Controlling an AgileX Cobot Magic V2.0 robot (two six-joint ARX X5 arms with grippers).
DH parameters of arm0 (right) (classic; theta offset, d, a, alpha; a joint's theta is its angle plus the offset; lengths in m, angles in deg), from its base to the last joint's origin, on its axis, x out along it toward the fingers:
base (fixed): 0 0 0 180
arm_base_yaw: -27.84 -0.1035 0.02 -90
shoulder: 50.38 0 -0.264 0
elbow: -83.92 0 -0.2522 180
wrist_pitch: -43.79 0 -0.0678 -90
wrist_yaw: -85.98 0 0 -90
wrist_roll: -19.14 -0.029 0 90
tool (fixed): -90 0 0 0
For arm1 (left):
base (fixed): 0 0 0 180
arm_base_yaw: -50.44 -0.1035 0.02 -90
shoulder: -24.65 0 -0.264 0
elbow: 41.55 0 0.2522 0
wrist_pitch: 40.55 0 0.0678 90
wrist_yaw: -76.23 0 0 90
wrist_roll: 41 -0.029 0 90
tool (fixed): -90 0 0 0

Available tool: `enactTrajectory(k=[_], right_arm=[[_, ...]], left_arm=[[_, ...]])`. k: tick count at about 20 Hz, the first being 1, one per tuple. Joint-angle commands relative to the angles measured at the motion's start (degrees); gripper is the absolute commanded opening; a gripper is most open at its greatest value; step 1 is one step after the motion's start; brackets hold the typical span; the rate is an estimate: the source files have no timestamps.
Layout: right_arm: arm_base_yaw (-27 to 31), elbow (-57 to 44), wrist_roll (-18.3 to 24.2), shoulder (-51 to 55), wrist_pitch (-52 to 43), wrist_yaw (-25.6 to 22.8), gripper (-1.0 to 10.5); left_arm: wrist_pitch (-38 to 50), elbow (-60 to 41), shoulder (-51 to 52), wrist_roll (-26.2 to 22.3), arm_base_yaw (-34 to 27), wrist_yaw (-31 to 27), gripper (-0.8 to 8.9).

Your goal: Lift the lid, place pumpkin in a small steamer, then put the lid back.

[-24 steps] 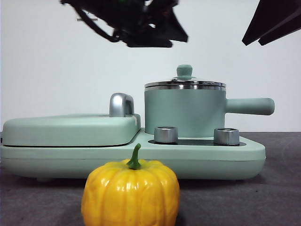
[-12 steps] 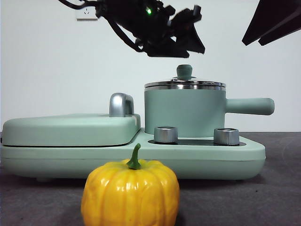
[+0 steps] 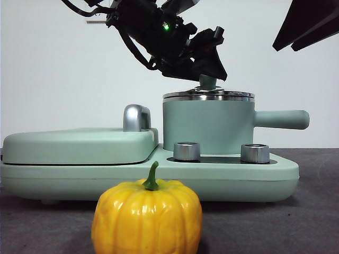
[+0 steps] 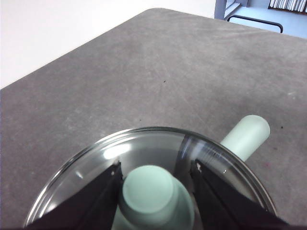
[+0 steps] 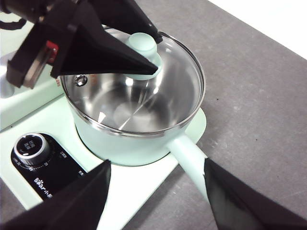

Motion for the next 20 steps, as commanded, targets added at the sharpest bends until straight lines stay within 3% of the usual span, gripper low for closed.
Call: enactTrajectory(k=[1, 11, 12, 14, 20], right_arm=[[-0.3, 1.2, -0.8, -0.5, -0.5, 0.0, 3.1], [-0.3, 1.2, -0.8, -0.5, -0.5, 0.0, 3.1], [-0.3, 1.2, -0.8, -0.5, -0.5, 0.0, 3.1], [-0.3, 1.2, -0.8, -0.5, -0.5, 0.0, 3.1], [-0.3, 1.2, -0.8, -0.5, -0.5, 0.0, 3.1]], left_arm=[[-0.1, 1.5, -1.2, -0.6, 0.5, -1.6, 2.18], [-1.0, 1.5, -1.2, -0.6, 0.2, -1.9, 2.12], [-1.1, 1.5, -1.2, -0.6, 0.2, -1.9, 1.9], [-1.0, 1.5, -1.2, -0.6, 0.2, -2.0, -0.04], [2.0, 1.5, -0.5, -0.6, 0.2, -4.0, 0.11]])
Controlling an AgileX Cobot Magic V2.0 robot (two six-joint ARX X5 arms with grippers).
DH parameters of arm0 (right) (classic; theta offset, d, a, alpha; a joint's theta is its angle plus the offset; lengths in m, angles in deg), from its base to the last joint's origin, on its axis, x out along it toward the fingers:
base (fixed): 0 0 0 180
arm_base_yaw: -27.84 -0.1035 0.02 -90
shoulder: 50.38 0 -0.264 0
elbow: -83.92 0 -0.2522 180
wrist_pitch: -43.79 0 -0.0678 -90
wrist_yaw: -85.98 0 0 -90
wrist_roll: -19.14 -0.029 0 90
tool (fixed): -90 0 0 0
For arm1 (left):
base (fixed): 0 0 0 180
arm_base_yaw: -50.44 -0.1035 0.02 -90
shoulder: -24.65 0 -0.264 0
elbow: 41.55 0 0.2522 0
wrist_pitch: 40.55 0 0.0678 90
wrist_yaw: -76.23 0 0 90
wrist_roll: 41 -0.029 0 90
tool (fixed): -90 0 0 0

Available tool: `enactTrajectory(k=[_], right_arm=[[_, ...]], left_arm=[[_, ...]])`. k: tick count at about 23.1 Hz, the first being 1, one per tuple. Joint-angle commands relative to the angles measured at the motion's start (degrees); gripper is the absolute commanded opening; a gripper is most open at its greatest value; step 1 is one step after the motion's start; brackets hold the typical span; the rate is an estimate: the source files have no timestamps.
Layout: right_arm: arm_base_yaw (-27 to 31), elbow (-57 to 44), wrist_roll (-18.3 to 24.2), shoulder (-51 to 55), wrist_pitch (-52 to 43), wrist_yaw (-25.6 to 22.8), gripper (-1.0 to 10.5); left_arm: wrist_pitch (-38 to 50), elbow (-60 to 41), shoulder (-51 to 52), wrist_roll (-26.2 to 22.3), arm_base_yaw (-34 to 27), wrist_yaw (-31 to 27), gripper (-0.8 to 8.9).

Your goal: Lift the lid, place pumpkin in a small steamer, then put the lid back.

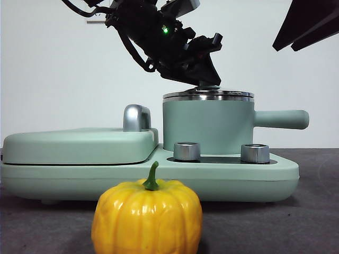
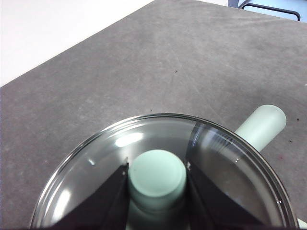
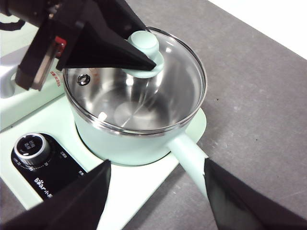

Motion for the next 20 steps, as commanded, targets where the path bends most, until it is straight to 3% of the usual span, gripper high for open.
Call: enactTrajectory(k=[1, 7, 14, 20], right_arm=[[-0.3, 1.2, -0.8, -0.5, -0.5, 0.0, 3.1], [-0.3, 1.2, -0.8, -0.5, -0.5, 0.1, 3.1], [-0.4, 1.2, -0.9, -0.5, 0.0, 3.7, 3.1], [-3.0, 1.2, -0.7, -0.5, 2.0, 4.5, 3.1]], left_arm=[[4.0, 1.4, -0.2, -0.2, 0.2, -0.7, 0.11], [1.1, 1.5, 7.7, -0.2, -0.9, -3.3, 0.11], [-19.1, 1.5, 18.6, 0.8, -10.0, -3.4, 0.12], [-28.4, 0.2, 24.4, 1.6, -16.5, -3.3, 0.12]])
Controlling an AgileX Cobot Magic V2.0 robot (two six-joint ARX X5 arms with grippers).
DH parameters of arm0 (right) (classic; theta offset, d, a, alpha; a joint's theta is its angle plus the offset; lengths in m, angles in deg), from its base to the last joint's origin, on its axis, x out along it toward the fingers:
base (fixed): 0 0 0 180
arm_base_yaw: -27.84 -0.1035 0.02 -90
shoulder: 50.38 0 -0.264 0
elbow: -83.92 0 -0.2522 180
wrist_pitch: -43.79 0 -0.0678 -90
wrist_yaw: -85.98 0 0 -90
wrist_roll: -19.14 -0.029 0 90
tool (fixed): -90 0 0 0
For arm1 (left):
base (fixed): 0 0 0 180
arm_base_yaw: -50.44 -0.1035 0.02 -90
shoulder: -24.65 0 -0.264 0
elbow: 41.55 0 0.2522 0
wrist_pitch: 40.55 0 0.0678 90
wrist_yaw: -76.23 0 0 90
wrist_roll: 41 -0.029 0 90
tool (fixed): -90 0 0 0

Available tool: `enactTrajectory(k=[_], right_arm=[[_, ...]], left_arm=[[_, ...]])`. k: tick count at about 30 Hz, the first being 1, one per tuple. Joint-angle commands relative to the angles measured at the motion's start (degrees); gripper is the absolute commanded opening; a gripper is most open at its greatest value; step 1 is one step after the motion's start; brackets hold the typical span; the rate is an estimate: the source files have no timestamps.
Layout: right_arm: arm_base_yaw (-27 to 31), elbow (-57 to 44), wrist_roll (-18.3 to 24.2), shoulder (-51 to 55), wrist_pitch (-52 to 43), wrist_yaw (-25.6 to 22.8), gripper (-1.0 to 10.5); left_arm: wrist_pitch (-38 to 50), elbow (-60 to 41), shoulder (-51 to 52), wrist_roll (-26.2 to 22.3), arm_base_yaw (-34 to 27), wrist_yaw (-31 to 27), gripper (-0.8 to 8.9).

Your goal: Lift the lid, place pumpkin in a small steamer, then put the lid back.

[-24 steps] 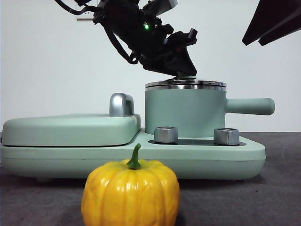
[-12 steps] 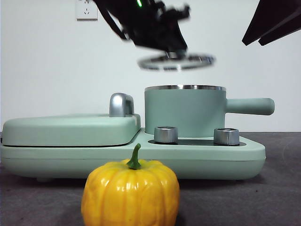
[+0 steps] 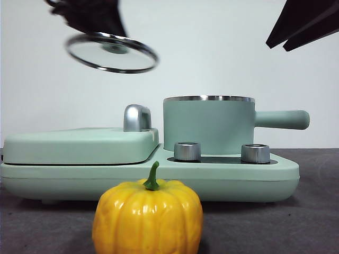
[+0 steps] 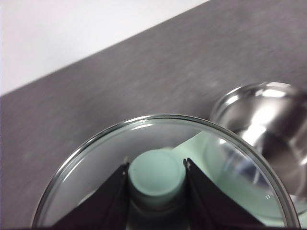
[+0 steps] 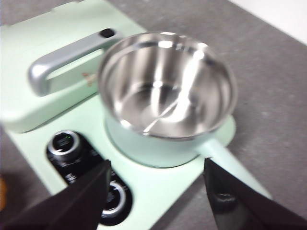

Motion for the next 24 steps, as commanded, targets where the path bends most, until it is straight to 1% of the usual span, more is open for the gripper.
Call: enactTrajectory(k=[1, 4, 5, 10, 15, 19, 24], right_arm=[[-2.1, 1.2, -0.5, -0.5, 0.5, 0.3, 3.2], [-5.9, 1.2, 0.6, -0.5, 1.3, 0.3, 4.0], [-7.6, 1.2, 1.5, -0.8, 1.6, 0.2, 4.0], [-16.6, 1.2, 4.3, -3.6, 4.0, 0.0, 4.0], [-24.7, 1.2, 4.4, -9.5, 5.0, 0.0, 4.0], [-29.2, 1.2, 4.4, -14.8, 3.2, 0.0, 4.1], [-32.8, 1.2, 4.4, -20.5, 1.0, 0.0, 4.8]], left_arm=[[0.7, -0.2, 2.9, 0.7, -1.6, 0.2, 0.12], [0.6, -3.5, 6.7, 1.1, -4.2, 0.2, 0.12], [0.4, -4.8, 8.1, 1.1, -5.0, 0.2, 0.12], [0.5, -10.6, 13.9, 1.5, -7.2, 0.2, 0.12], [-0.9, -11.4, 16.1, 1.5, -7.9, 0.2, 0.11], [-0.8, -11.4, 16.3, 1.5, -7.9, 0.2, 0.12], [-0.8, -11.4, 16.3, 1.5, -7.9, 0.2, 0.11]])
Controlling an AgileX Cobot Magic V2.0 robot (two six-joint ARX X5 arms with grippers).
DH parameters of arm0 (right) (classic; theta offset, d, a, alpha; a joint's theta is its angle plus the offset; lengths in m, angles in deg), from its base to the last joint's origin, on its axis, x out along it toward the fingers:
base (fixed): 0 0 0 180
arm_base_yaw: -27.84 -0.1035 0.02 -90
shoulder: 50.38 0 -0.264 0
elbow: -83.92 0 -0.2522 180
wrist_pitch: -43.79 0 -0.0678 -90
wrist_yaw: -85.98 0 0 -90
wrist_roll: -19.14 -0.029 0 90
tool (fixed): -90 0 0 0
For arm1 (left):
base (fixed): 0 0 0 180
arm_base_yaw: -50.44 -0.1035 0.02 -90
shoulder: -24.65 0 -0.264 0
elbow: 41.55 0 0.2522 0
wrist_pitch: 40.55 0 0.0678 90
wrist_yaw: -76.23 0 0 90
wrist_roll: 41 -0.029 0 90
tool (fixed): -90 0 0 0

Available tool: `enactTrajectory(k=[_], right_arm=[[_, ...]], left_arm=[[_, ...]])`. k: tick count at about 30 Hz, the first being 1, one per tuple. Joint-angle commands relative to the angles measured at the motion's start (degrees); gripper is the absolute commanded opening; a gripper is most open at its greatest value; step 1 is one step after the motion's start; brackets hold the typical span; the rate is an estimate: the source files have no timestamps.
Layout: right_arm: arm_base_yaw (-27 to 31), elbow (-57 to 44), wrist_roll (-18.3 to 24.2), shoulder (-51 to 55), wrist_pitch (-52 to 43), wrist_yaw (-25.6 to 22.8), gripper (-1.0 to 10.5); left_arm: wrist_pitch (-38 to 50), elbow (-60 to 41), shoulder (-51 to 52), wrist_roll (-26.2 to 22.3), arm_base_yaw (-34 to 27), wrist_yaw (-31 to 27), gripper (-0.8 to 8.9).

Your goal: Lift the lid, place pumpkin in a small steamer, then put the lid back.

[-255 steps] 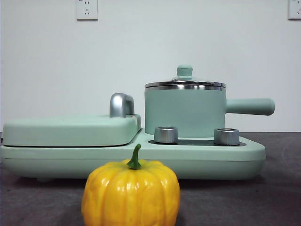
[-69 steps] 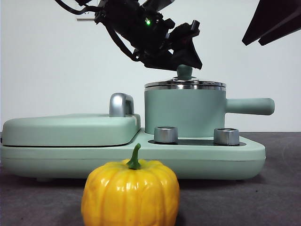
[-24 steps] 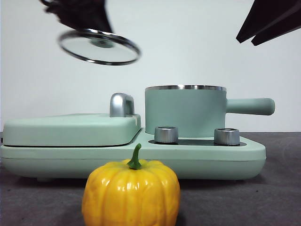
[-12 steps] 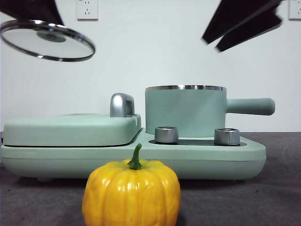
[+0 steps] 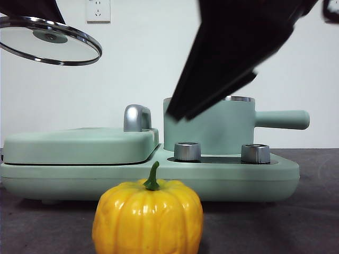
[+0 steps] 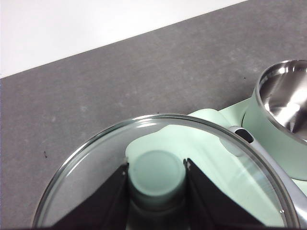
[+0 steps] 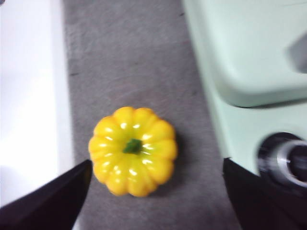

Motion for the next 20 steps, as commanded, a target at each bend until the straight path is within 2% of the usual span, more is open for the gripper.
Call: enactTrajectory(k=[1, 14, 20], right_arm=[[-2.1, 1.0, 0.7, -3.1, -1.3, 0.1, 4.8], [-5.9, 1.0, 2.1, -14.9, -6.6, -2.4, 4.9], [-5.8, 1.0, -3.5, -14.6, -3.5, -2.9, 3.5]], left_arm=[[1.6, 1.1, 0.0, 0.4, 0.1, 0.2, 0.12], [1.5, 1.1, 0.0, -0.2, -0.5, 0.2, 0.11], [1.5, 1.1, 0.0, -0.2, -0.5, 0.2, 0.12]])
